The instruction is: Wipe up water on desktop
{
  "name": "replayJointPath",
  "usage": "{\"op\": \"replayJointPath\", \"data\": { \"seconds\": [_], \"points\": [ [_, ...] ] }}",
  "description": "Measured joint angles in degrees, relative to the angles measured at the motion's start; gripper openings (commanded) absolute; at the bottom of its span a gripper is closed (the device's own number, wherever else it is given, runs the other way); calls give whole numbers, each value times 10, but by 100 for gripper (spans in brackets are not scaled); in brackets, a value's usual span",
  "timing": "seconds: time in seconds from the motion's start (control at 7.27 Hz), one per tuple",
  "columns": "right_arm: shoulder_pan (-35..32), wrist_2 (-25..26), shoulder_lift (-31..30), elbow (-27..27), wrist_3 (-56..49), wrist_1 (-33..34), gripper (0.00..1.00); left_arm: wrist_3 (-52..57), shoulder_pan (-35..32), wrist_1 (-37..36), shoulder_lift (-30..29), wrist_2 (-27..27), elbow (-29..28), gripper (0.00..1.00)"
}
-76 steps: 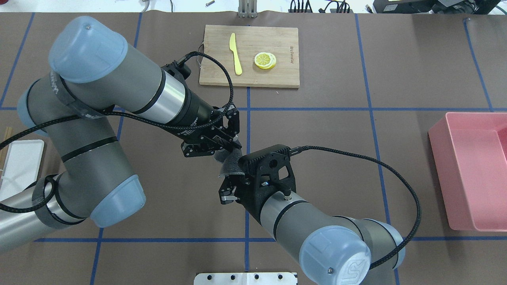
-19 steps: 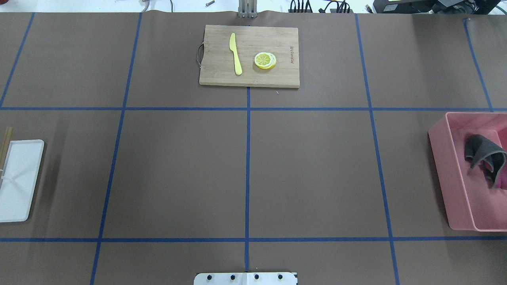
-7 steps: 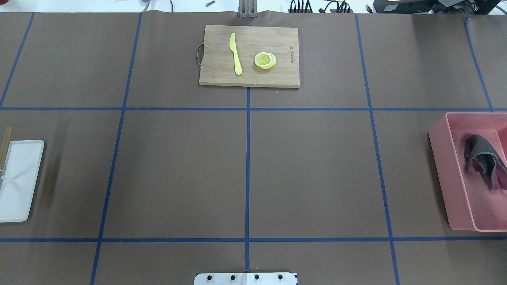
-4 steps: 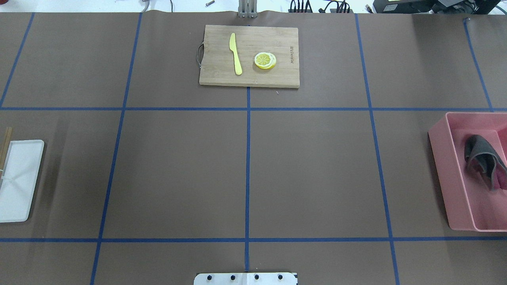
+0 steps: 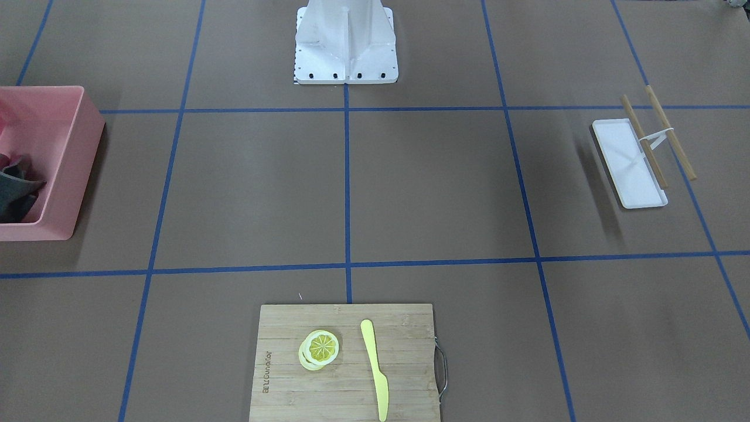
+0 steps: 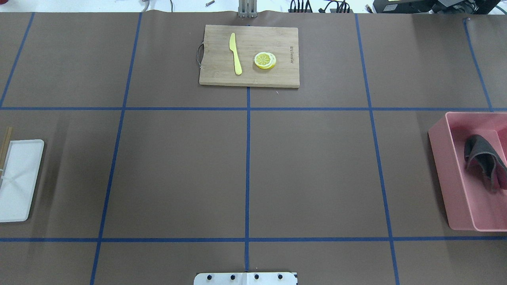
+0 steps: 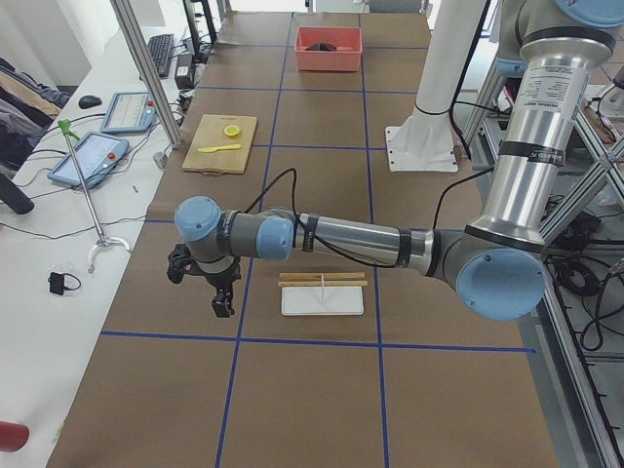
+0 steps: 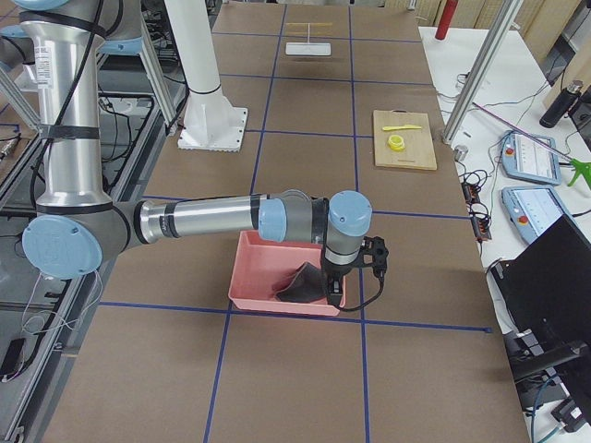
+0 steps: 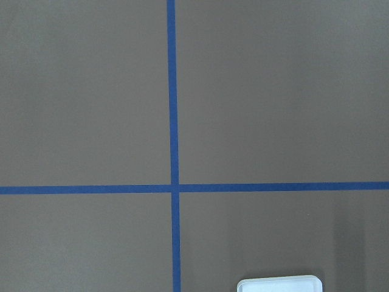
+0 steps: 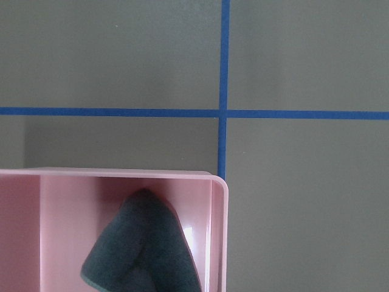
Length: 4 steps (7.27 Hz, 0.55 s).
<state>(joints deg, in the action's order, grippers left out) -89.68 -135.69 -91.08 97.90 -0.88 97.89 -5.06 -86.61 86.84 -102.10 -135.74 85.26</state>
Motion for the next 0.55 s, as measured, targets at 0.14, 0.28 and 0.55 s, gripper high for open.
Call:
{"op": "replayJointPath", "data": {
  "seconds": [0.14, 0.28, 0.55],
  "points": [
    [-2, -1, -4, -2, -3, -1, 100, 0, -3, 0, 0, 0, 0, 98],
    [-2, -1, -5, -2, -3, -4, 100, 0, -5, 1, 0, 0, 0, 98],
    [-1, -2, -4, -3, 3, -13, 100, 1, -5, 2, -1, 0, 2, 98]
  ]
}}
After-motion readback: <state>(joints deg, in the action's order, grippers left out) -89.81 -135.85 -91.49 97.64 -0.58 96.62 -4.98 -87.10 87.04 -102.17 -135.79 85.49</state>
